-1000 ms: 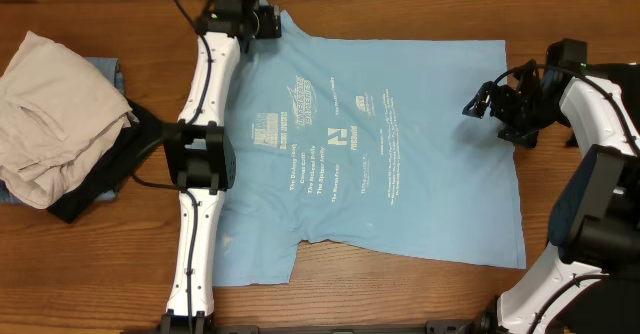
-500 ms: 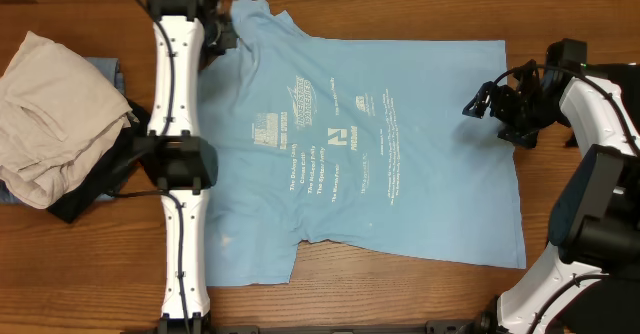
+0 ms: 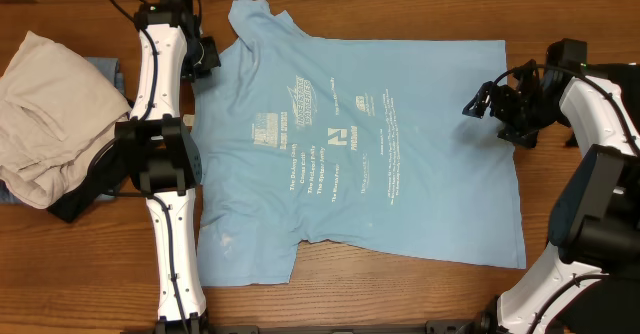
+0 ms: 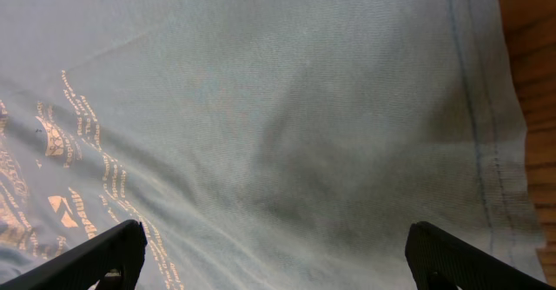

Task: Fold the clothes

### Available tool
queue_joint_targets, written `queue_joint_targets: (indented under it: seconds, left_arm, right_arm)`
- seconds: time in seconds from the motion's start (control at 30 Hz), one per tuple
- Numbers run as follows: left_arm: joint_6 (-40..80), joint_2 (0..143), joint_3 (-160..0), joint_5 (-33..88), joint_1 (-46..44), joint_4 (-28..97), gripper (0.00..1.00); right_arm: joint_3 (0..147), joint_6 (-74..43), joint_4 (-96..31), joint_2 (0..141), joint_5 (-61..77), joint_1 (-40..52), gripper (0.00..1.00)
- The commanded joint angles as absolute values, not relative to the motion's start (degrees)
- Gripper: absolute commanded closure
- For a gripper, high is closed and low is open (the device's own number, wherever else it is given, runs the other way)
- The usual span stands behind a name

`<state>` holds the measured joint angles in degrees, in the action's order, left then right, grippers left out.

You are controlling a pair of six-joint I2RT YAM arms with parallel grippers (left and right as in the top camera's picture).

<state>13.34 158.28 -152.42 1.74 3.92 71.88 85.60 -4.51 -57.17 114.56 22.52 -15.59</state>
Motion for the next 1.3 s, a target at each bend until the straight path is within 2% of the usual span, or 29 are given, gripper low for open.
queue_joint_targets:
  seconds: [0.0,0.1,0.2,0.23,0.53,0.6,0.7,0.77,0.83,0.9,1.0,1.1,1.27]
  left_arm:
    - [12.40,158.85,-155.85,6.26,6.48,71.68,0.92]
    - [13.28,154.67,-165.56,10.33,5.93,73.65,0.80]
    - [15.75,148.79,-172.48,10.15,5.19,79.44,0.53]
    - [16.21,146.34,-173.31,10.17,5.13,81.67,0.50]
    - [11.94,132.35,-173.42,10.44,5.28,96.82,0.47]
    - [11.77,130.17,-173.42,10.90,5.28,96.82,0.47]
    - [11.11,124.44,-172.92,15.53,5.28,96.82,0.47]
    - [11.09,119.70,-171.11,14.72,5.28,96.82,0.45]
    - [10.46,113.93,-166.76,14.66,5.23,96.82,0.44]
    - [10.20,109.30,-161.29,14.61,5.21,96.82,0.44]
    - [9.87,98.91,-144.05,14.13,5.21,96.82,0.44]
    - [11.55,92.25,-126.56,14.00,5.21,96.79,0.39]
    - [12.43,86.98,-101.27,14.02,5.21,92.99,0.41]
  right_arm:
    - [86.63,-4.69,-57.06,113.16,23.03,-15.49,0.00]
    - [86.63,-4.67,-57.06,113.16,23.03,-15.49,0.00]
    - [86.63,-4.67,-57.06,113.16,23.03,-15.49,0.00]
    - [86.63,-4.67,-57.06,113.16,23.03,-15.49,0.00]
    - [86.74,-4.69,-49.58,113.14,27.05,-15.49,0.00]
    - [86.76,-4.62,-53.19,113.14,33.34,-15.49,0.00]
    - [87.15,3.03,-61.30,112.64,37.58,-15.49,0.00]
    - [87.15,2.68,-64.23,110.21,33.78,-15.49,0.00]
    - [87.15,-3.57,-66.37,104.77,25.76,-15.49,0.00]
    - [87.15,-8.97,-68.62,99.18,20.23,-15.49,0.00]
    - [87.11,-21.15,-77.93,86.35,3.49,-15.49,0.00]
    - [87.00,-21.76,-85.23,79.77,1.15,-15.49,0.00]
    - [80.99,-25.06,-92.03,75.72,1.15,-15.49,0.00]
